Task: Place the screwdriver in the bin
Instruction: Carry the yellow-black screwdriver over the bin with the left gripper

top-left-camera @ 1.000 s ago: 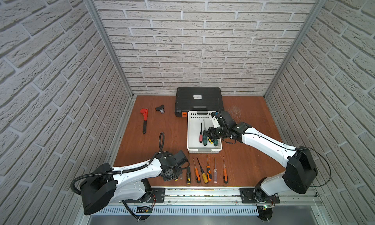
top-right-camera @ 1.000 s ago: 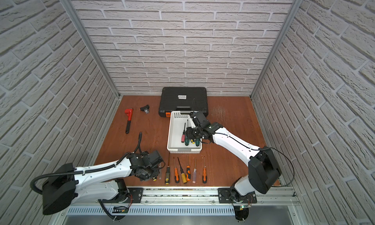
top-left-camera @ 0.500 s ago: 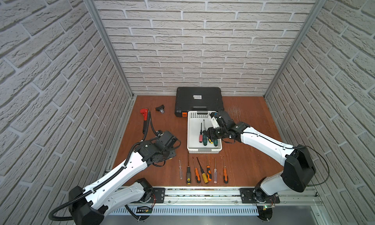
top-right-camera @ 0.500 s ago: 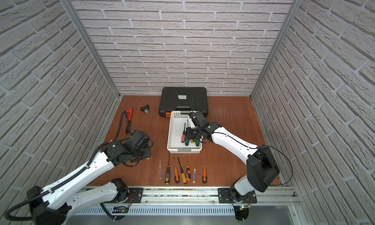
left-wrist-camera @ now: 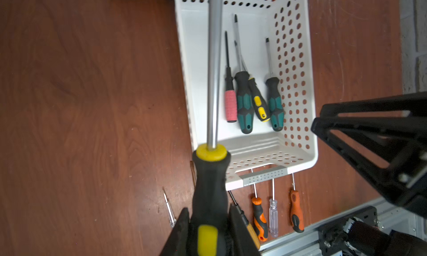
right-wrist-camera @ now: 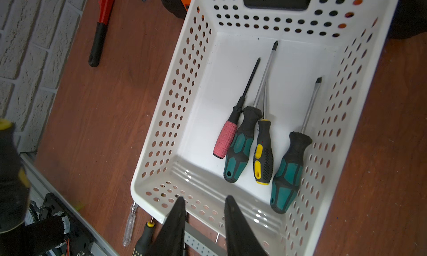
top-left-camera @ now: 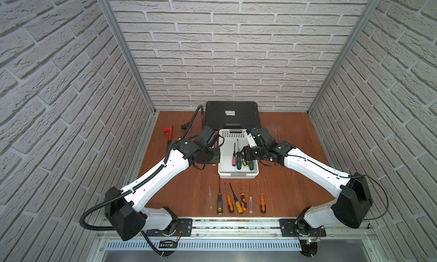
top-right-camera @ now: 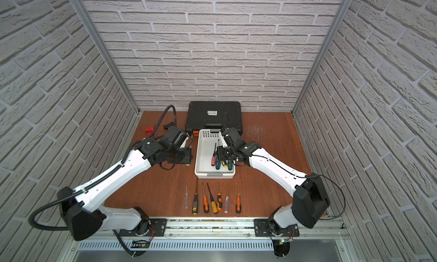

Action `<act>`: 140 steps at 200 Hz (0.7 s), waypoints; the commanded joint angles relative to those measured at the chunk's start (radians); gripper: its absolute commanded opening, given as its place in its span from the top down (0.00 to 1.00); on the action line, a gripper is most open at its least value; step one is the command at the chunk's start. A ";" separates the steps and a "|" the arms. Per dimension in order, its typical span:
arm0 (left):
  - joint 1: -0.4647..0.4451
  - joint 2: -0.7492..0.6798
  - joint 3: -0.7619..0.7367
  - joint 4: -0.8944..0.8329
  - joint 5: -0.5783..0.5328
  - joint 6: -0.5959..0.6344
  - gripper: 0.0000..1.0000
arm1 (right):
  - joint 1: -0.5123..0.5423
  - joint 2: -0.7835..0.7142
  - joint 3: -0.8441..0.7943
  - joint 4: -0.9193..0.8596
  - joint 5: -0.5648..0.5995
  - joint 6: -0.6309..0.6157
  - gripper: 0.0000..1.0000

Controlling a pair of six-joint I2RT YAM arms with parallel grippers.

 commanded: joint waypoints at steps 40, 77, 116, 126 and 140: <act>-0.002 0.247 0.106 0.131 0.145 0.090 0.97 | 0.008 -0.104 -0.082 -0.032 0.082 0.007 0.69; -0.002 0.411 0.190 0.117 0.123 0.075 0.98 | 0.011 -0.123 -0.124 -0.024 0.066 0.028 0.69; 0.003 0.542 0.255 0.096 0.087 0.061 0.98 | 0.012 -0.123 -0.128 -0.033 0.064 0.019 0.69; 0.003 0.570 0.263 0.098 0.086 0.058 0.98 | 0.012 -0.120 -0.125 -0.033 0.061 0.019 0.69; 0.003 0.600 0.270 0.103 0.087 0.058 0.98 | 0.013 -0.116 -0.125 -0.033 0.060 0.020 0.69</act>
